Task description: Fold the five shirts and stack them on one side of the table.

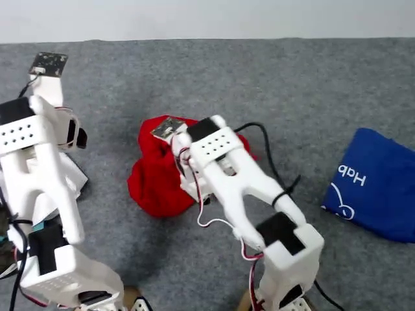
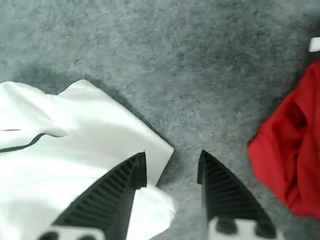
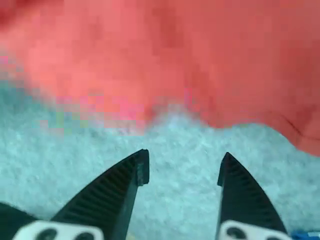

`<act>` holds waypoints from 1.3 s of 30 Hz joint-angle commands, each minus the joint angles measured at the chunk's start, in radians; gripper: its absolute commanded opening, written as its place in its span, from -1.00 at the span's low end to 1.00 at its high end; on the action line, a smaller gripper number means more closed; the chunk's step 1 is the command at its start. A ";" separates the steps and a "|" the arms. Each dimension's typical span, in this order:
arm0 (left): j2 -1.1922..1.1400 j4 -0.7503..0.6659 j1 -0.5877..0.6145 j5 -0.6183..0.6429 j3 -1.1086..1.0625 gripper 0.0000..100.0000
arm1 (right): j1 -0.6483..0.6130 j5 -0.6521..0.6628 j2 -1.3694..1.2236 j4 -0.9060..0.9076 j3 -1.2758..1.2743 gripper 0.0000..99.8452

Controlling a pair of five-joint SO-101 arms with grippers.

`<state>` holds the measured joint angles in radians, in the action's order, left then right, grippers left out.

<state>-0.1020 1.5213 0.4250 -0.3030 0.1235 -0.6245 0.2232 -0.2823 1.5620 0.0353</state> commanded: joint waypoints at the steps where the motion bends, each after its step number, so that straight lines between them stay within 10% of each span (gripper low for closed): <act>1: 0.049 -0.023 0.021 -0.015 0.004 -0.67 | -0.008 -0.029 -0.025 -0.064 0.008 -0.53; 33: 0.044 -0.023 0.029 -0.015 0.004 -0.67 | 0.168 0.049 -0.375 -0.122 0.293 -0.55; 39: 0.043 -0.038 0.028 -0.015 0.002 -0.67 | 0.213 0.170 -0.386 -0.120 0.293 -0.97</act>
<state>-0.1020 1.5121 0.4557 -0.3046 0.1235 -0.4373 0.3475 -0.6674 1.4362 0.3253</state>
